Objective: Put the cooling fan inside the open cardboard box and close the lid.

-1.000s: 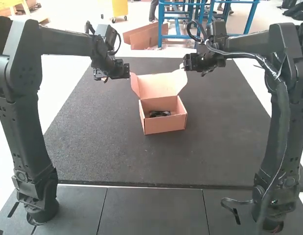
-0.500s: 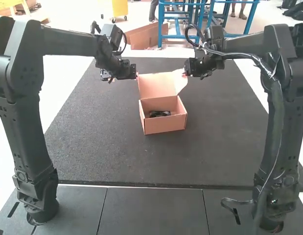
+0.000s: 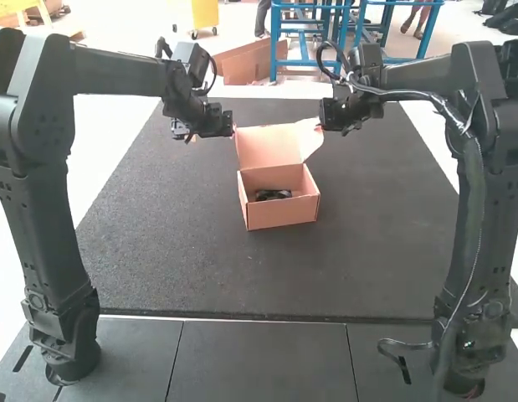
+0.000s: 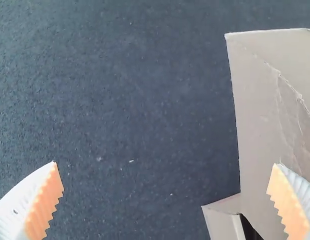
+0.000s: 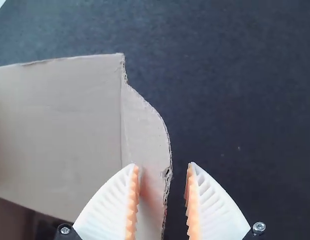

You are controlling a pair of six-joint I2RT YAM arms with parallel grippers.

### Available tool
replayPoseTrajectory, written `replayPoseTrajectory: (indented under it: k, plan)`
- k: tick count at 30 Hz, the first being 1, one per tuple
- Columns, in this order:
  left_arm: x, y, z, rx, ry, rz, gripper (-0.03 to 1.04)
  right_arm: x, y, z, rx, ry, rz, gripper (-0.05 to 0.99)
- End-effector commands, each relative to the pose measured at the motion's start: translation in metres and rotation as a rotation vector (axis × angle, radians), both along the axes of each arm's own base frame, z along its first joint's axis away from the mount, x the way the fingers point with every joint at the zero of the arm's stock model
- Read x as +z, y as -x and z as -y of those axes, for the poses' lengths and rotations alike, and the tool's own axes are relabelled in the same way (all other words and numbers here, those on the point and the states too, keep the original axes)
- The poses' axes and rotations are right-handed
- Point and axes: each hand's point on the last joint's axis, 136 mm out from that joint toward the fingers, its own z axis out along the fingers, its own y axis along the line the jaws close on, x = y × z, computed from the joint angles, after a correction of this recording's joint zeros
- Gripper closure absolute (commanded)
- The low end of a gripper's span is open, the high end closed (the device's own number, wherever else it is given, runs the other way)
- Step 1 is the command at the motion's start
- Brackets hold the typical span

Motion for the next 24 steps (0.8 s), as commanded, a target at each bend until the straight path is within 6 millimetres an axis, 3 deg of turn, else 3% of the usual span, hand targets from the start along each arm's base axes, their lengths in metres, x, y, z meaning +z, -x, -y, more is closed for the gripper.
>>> replayPoseTrajectory:
  k: [1, 9, 24]
  plan:
    - [0.012, -0.005, 0.005, -0.014, 0.014, 0.026, 0.04, 0.016, -0.006, -0.004, 0.005, -0.032, 0.026, 0.74]
    - [0.015, -0.006, 0.007, -0.019, 0.021, 0.031, 0.04, 0.016, -0.005, -0.006, 0.013, -0.039, 0.022, 0.95]
    - [0.027, -0.002, 0.025, -0.062, 0.038, 0.039, 0.04, 0.024, 0.018, -0.029, 0.065, -0.037, -0.012, 0.95]
